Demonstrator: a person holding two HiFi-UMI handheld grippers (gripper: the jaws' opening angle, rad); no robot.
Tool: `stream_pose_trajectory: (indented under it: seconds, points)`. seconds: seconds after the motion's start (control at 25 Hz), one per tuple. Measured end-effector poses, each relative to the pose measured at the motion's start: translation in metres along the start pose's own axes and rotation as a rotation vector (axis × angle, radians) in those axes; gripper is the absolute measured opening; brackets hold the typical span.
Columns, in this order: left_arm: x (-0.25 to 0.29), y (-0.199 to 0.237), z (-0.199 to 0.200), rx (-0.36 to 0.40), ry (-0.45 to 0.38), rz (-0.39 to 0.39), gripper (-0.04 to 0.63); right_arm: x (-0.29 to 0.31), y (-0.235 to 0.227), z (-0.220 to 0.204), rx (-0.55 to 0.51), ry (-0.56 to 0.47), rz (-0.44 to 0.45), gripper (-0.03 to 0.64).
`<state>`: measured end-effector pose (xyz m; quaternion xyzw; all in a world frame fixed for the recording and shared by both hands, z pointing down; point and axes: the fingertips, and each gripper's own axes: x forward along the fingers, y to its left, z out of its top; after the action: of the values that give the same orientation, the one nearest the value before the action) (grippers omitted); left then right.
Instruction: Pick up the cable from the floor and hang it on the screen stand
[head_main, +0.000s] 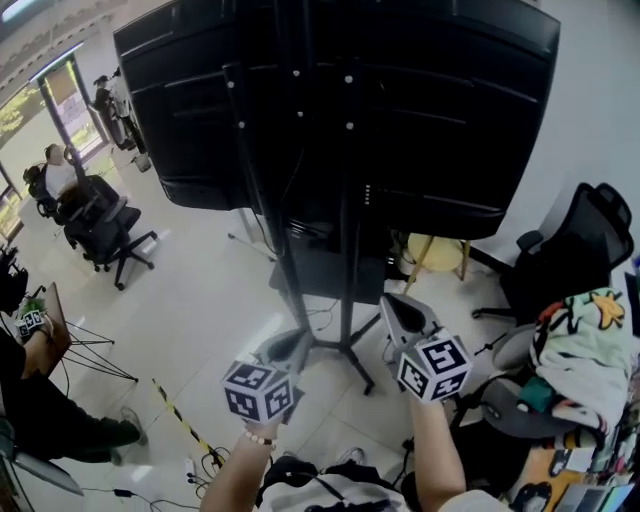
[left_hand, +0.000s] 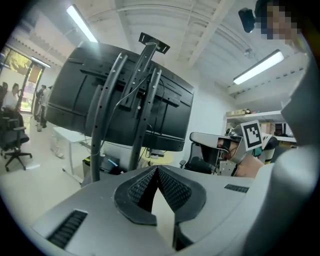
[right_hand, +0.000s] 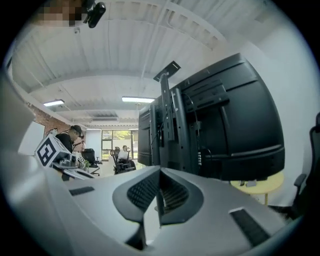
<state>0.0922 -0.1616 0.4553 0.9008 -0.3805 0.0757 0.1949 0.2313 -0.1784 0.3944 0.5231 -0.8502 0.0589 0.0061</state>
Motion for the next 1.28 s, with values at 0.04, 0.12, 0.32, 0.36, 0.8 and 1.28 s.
stream_pose_trajectory:
  seconds: [0.04,0.12,0.32,0.36,0.8,1.28]
  points:
    - [-0.008,0.001,-0.013,-0.006,0.005,0.027,0.008,-0.006,0.005,-0.017,0.017,0.025,-0.006,0.0]
    - [-0.022,0.002,-0.037,-0.033,0.012,0.052,0.008,-0.019,0.015,-0.047,0.049,0.072,-0.022,0.0]
    - [-0.061,0.01,-0.081,-0.079,0.022,0.039,0.008,-0.052,0.056,-0.101,0.099,0.131,-0.075,0.0]
    - [-0.072,0.009,-0.089,-0.082,0.026,0.032,0.008,-0.06,0.067,-0.109,0.105,0.143,-0.083,0.0]
    - [-0.156,-0.002,-0.13,-0.077,0.043,-0.092,0.008,-0.12,0.188,-0.142,0.094,0.214,-0.135,0.0]
    - [-0.21,-0.032,-0.159,-0.093,0.08,-0.148,0.008,-0.16,0.26,-0.153,0.16,0.215,-0.11,0.0]
